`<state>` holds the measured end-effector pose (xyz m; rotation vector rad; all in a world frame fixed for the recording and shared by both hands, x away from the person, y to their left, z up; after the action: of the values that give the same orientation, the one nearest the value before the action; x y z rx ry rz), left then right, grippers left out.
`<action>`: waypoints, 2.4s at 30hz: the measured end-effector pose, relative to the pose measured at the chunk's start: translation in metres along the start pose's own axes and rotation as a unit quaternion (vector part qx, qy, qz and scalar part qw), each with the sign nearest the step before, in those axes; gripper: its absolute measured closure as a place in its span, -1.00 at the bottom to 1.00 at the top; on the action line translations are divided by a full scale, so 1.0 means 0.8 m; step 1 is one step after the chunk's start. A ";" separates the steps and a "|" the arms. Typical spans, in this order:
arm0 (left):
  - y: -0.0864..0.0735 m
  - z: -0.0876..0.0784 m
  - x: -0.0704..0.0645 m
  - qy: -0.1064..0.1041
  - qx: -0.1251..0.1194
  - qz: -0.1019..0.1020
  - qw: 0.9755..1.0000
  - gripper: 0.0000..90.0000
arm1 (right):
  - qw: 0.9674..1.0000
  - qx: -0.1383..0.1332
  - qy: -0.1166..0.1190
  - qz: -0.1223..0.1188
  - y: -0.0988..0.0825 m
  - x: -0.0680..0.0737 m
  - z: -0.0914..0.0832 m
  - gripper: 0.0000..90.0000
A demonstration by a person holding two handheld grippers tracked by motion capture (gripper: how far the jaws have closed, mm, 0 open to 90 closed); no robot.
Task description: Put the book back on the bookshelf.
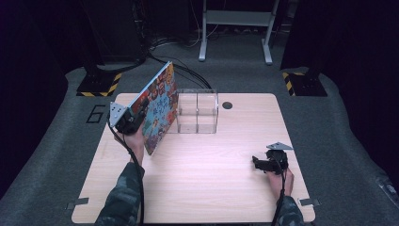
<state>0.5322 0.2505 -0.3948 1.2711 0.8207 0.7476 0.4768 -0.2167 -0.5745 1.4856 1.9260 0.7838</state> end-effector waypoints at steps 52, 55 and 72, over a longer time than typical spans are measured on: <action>-0.052 -0.151 0.010 -0.051 0.277 -0.031 0.959 -0.95 | 1.000 0.000 -0.001 -0.001 -0.001 0.000 0.000 -0.67; -0.071 -0.168 0.012 -0.042 0.291 -0.040 0.955 -0.96 | 1.000 0.000 -0.002 -0.001 -0.001 0.000 0.000 -0.67; -0.189 -0.213 0.014 -0.020 0.371 -0.066 0.926 -0.99 | 1.000 0.000 -0.002 -0.001 -0.001 0.000 0.000 -0.68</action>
<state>0.3971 0.3239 -0.5630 1.8681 1.2017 0.2890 0.4764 -0.2171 -0.5746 1.4842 1.9247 0.7791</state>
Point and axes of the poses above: each handheld gripper's, and its own axes: z roughly forward along the jaws, y roughly out of its top, x roughly to its left, the point moved 7 cm from there along z, roughly forward along the jaws, and after that the axes turned 9 degrees about -y, right-handed, at the moved point
